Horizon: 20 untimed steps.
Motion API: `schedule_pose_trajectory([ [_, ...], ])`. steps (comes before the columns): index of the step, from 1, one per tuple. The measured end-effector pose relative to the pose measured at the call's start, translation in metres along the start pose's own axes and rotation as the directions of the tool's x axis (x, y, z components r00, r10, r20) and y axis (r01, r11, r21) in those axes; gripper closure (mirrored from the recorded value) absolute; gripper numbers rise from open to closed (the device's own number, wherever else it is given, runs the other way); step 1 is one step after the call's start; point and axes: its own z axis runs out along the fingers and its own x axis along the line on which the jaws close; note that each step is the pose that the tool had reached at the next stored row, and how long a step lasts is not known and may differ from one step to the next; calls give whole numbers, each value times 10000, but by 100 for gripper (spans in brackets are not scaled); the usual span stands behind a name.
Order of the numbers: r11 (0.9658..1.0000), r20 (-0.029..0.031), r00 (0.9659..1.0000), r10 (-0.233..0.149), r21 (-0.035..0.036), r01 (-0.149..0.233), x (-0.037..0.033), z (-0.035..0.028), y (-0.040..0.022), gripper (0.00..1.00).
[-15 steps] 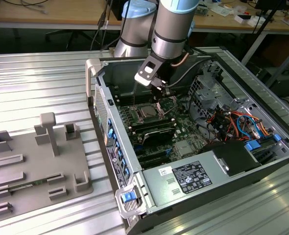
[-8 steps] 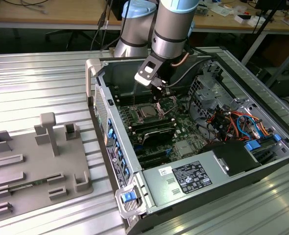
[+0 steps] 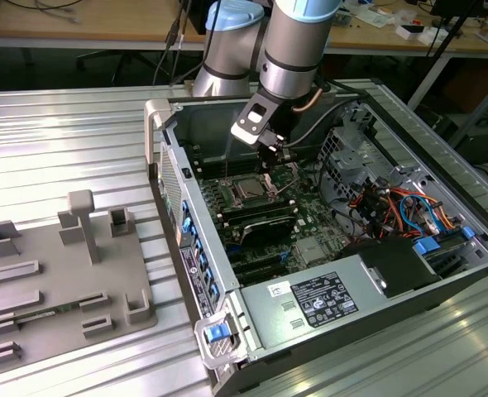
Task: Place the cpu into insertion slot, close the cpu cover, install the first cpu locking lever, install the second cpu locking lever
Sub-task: 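Close the cpu cover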
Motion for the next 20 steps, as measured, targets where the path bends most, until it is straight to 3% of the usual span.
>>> schedule_pose_trajectory([
  [4, 10000, 2, 10000, -1, 1, 1, 0, -2, 2, 89],
  [10, 10000, 2, 10000, -1, 2, 1, 0, -83, 8, 89],
  [20, 10000, 2, 10000, -1, 3, 1, -1, -83, 17, 89],
])
